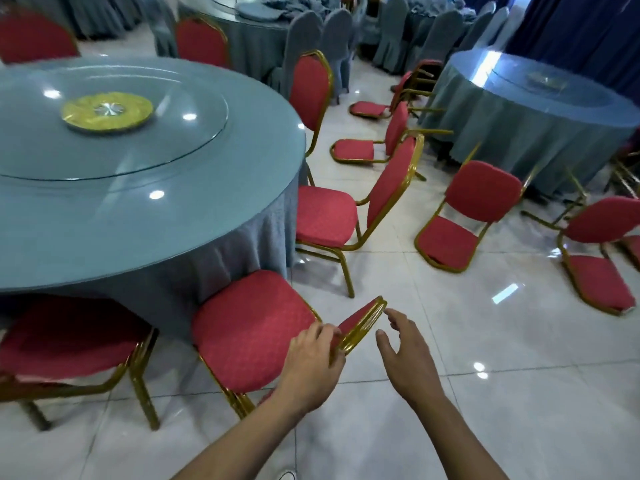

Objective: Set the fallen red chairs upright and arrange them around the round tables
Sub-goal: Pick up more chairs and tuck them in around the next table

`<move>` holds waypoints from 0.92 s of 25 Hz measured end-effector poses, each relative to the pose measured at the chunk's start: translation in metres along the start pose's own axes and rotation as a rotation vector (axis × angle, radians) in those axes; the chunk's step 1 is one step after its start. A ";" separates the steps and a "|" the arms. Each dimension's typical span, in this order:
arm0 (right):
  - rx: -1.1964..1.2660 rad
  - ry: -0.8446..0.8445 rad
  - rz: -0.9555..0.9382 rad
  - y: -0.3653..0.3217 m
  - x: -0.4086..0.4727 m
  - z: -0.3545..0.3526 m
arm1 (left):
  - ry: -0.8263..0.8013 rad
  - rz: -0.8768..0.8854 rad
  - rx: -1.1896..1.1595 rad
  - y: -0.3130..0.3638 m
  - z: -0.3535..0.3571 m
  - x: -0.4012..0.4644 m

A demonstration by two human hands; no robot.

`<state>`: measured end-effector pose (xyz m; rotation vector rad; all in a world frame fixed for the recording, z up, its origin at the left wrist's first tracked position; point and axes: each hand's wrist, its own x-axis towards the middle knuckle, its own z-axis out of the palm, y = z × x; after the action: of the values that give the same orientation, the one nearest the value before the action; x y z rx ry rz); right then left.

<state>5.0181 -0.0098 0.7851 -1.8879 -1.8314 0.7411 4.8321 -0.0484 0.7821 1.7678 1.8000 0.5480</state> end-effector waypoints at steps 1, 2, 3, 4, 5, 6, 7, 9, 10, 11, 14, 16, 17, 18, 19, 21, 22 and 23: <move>-0.024 -0.023 -0.031 0.004 0.011 0.000 | 0.014 -0.036 -0.006 0.000 0.004 0.000; -0.043 -0.043 -0.069 0.008 0.022 -0.001 | 0.028 -0.076 0.000 0.001 0.008 0.001; -0.052 -0.067 -0.116 0.013 0.035 -0.002 | 0.045 -0.118 0.014 0.003 0.013 0.001; -0.063 -0.105 -0.162 0.017 0.047 -0.002 | 0.061 -0.154 0.029 0.005 0.017 0.002; -0.091 -0.163 -0.211 0.022 0.059 -0.001 | 0.071 -0.193 0.053 0.009 0.023 0.001; -0.144 -0.232 -0.246 0.027 0.067 0.002 | 0.077 -0.227 0.092 0.012 0.029 -0.003; -0.204 -0.304 -0.278 0.032 0.073 0.005 | 0.093 -0.271 0.141 0.015 0.037 -0.007; -0.272 -0.388 -0.378 0.042 0.084 0.013 | 0.210 -0.419 0.212 0.024 0.054 -0.014; -0.265 -0.390 -0.437 0.047 0.088 0.015 | 0.291 -0.530 0.208 0.028 0.064 -0.017; -0.243 -0.369 -0.488 0.052 0.092 0.018 | 0.348 -0.633 0.192 0.031 0.072 -0.017; -0.199 -0.345 -0.543 0.063 0.102 0.028 | 0.414 -0.769 0.126 0.034 0.087 -0.014; -0.170 -0.326 -0.542 0.066 0.108 0.034 | 0.442 -0.744 0.086 0.035 0.088 -0.006; -0.162 -0.316 -0.539 0.065 0.113 0.035 | 0.450 -0.732 0.077 0.034 0.087 -0.001; -0.157 -0.312 -0.541 0.061 0.120 0.038 | 0.459 -0.723 0.080 0.031 0.084 0.005; -0.156 -0.319 -0.543 0.056 0.128 0.040 | 0.462 -0.713 0.084 0.026 0.079 0.010; -0.153 -0.332 -0.564 0.044 0.145 0.048 | 0.469 -0.697 0.086 0.012 0.068 0.025; -0.145 -0.331 -0.571 0.036 0.155 0.052 | 0.473 -0.687 0.086 0.003 0.060 0.034; -0.140 -0.337 -0.572 0.028 0.165 0.056 | 0.476 -0.678 0.088 -0.006 0.052 0.044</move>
<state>5.0041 0.1487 0.7090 -1.2456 -2.5275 0.7644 4.8618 -0.0101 0.7338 1.0007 2.6109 0.6337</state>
